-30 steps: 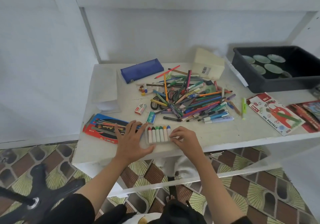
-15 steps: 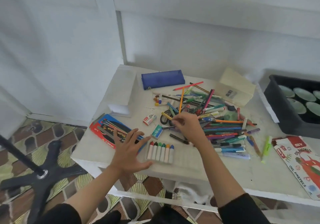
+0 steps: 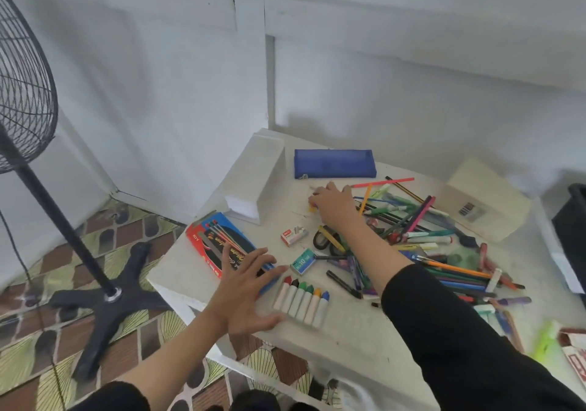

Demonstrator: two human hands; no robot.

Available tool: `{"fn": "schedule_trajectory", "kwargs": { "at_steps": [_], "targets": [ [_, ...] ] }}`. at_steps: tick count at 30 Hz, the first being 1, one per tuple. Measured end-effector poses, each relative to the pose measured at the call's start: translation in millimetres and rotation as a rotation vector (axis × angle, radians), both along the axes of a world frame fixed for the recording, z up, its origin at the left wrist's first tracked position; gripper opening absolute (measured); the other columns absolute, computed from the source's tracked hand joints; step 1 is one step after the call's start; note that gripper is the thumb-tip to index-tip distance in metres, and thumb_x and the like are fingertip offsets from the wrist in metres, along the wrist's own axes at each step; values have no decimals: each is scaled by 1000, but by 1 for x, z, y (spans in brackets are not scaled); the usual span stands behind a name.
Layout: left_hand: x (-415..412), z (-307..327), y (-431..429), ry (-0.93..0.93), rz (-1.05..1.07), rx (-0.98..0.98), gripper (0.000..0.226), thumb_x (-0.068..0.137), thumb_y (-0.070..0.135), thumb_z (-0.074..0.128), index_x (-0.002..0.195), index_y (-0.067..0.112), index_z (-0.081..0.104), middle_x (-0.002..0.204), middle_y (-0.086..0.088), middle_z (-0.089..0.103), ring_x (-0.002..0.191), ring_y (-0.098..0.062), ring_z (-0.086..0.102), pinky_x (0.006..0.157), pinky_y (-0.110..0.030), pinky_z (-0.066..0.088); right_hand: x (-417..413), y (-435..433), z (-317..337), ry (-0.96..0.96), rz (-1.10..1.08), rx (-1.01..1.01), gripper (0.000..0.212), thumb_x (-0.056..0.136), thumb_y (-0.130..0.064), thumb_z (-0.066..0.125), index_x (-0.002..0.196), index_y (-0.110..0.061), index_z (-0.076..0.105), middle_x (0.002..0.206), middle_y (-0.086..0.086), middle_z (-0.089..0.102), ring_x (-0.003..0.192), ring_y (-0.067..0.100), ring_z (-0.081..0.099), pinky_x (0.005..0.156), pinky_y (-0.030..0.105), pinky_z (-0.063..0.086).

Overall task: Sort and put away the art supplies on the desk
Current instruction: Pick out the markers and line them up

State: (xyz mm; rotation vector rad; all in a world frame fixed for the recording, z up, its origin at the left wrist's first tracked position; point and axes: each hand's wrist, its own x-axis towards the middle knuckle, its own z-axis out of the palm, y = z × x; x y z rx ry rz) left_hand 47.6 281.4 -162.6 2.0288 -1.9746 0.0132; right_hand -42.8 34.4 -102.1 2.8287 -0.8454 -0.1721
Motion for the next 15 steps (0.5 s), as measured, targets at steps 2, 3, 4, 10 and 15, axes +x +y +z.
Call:
{"fn": "schedule_trajectory", "kwargs": {
  "at_steps": [2,3,4,10,15],
  "targets": [
    [0,0,0,-19,5,11,79,76,83,23,134,35,47,126,5,52,134,-19,32,106,-69,2,5,4,-2,18,7,-55,37,90,-3,49,123,-18,55,135,5,47,127,27,36,103,51,30],
    [0,-1,0,-24,6,15,79,76,83,24,135,35,47,127,5,52,134,-19,31,106,-70,3,7,4,-2,23,19,-85,35,90,-4,50,122,-16,55,131,5,50,125,27,38,103,50,30],
    [0,-1,-1,-26,6,18,80,76,83,24,135,35,47,127,5,52,135,-19,31,105,-70,3,7,3,-2,22,34,-113,32,90,-4,50,120,-16,56,127,5,53,123,26,41,103,48,30],
    [-1,-2,-2,-18,9,17,80,77,83,23,137,34,44,129,5,51,135,-20,30,106,-69,3,-4,-5,-8,-103,93,-42,39,87,4,53,122,-13,58,115,5,61,115,24,48,86,34,49],
    [-2,-3,-2,-10,15,13,79,77,83,23,136,35,43,127,5,51,134,-20,31,107,-67,2,-16,-10,-10,-262,139,48,46,87,5,53,130,-9,51,130,10,50,121,24,41,96,31,44]
  ]
}}
